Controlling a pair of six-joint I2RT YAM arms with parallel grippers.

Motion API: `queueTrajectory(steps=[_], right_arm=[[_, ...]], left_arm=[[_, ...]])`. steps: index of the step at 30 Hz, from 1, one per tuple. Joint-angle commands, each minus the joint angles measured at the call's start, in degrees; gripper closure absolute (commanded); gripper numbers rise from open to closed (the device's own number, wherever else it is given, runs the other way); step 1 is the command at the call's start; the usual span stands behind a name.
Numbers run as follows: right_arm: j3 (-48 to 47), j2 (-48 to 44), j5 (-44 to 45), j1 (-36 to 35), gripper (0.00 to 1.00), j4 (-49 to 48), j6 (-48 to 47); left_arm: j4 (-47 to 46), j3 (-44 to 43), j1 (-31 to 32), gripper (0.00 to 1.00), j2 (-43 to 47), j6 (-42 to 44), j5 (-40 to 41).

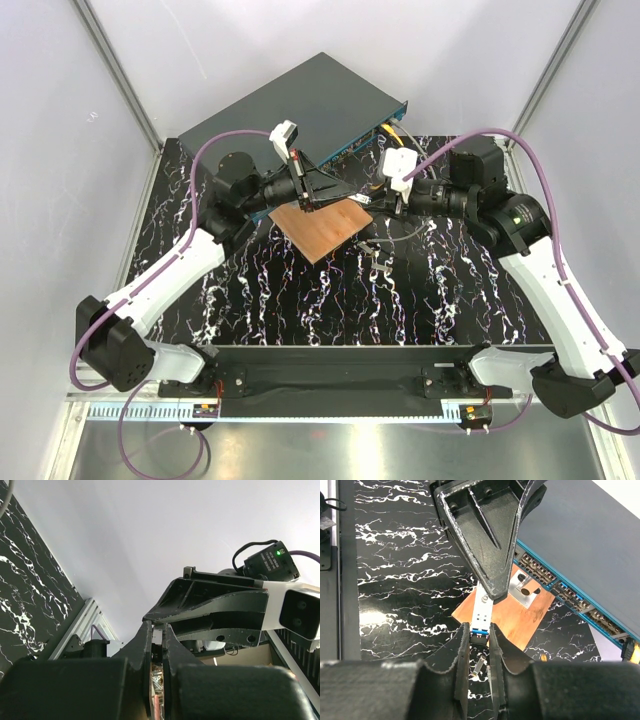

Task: Insert the plug into the switch port

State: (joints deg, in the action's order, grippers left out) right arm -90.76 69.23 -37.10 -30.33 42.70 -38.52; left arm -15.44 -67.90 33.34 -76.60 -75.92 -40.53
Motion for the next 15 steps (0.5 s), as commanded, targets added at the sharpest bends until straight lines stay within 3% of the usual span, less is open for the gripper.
queueTrajectory(steps=[1, 2, 6, 8, 10, 14, 15], right_arm=[[-2.8, 0.1, 2.9, 0.2, 1.00, -3.7, 1.3], [-2.8, 0.1, 3.7, 0.2, 1.00, -4.0, 3.0], [-4.1, 1.3, 9.0, 0.4, 1.00, -3.0, 7.4], [-5.1, 1.8, 11.3, 1.4, 1.00, -2.0, 10.9], [-5.8, 2.7, 10.8, 4.5, 1.00, -0.4, 13.5], [-7.9, 6.5, 9.5, 10.6, 1.00, 3.0, 18.9], [-7.7, 6.7, 9.7, 11.4, 1.00, 2.8, 19.2]], left_arm=[[0.3, -2.2, 0.8, 0.94, 0.3, 1.6, -1.3], [0.4, -2.2, 0.6, 0.72, 0.3, 1.8, -1.1], [1.1, -6.2, -4.2, 0.40, -0.7, 4.7, -2.9], [4.5, -13.3, -9.0, 0.38, -1.7, 10.4, -5.4], [13.9, -18.6, -11.5, 0.35, -2.6, 19.3, -5.4], [31.6, -29.7, -16.1, 0.34, -3.0, 39.1, 2.3], [39.7, -34.4, -16.5, 0.35, -3.4, 43.4, 4.6]])
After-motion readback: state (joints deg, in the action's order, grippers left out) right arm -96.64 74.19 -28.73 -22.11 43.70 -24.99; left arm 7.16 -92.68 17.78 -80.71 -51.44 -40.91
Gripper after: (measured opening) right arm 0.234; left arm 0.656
